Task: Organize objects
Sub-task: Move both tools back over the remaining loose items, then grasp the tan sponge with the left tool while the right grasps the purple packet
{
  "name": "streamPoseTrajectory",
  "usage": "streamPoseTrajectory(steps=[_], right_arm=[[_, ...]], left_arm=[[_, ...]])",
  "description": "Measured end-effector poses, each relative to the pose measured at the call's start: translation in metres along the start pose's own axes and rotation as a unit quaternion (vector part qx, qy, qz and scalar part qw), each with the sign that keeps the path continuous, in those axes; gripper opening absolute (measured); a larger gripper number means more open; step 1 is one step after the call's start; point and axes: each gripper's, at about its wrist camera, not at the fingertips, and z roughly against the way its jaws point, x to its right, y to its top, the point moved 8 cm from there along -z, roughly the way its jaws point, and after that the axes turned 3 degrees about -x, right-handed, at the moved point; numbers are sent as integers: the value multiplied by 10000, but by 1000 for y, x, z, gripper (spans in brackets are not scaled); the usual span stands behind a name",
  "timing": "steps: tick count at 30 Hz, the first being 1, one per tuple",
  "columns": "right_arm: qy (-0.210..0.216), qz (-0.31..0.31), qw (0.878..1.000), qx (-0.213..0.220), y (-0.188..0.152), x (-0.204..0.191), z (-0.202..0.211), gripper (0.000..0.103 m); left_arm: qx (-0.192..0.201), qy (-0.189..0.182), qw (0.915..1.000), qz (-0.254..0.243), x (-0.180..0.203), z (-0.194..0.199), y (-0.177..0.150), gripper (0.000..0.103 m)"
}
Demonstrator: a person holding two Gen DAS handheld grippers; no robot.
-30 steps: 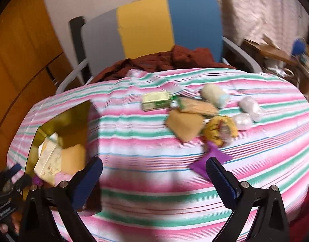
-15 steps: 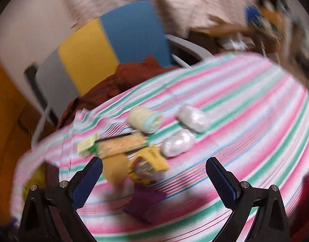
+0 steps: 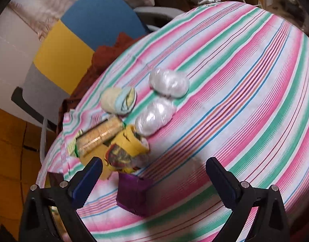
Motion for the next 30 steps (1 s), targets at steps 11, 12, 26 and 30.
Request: streamPoseTrajectory(steps=[11,12,26,30], right_arm=[[254,0,9996,-96,-6,-5,1,103],[280,3,9996,-104,-6,-5,1,103],[466,-17,9986,-247,-7,-9,-2,103],[438,-38,9986,-286,-6,-7,-5,103]], left_arm=[[-428,-251,9955,-804,57,-60,38,79],[-449,-262,9950,-858,61,-67,41,80],[-860,-377,9859,-1386,96,-151,77,90],[-969,-404,9856,-1324,96,-169,80,90]])
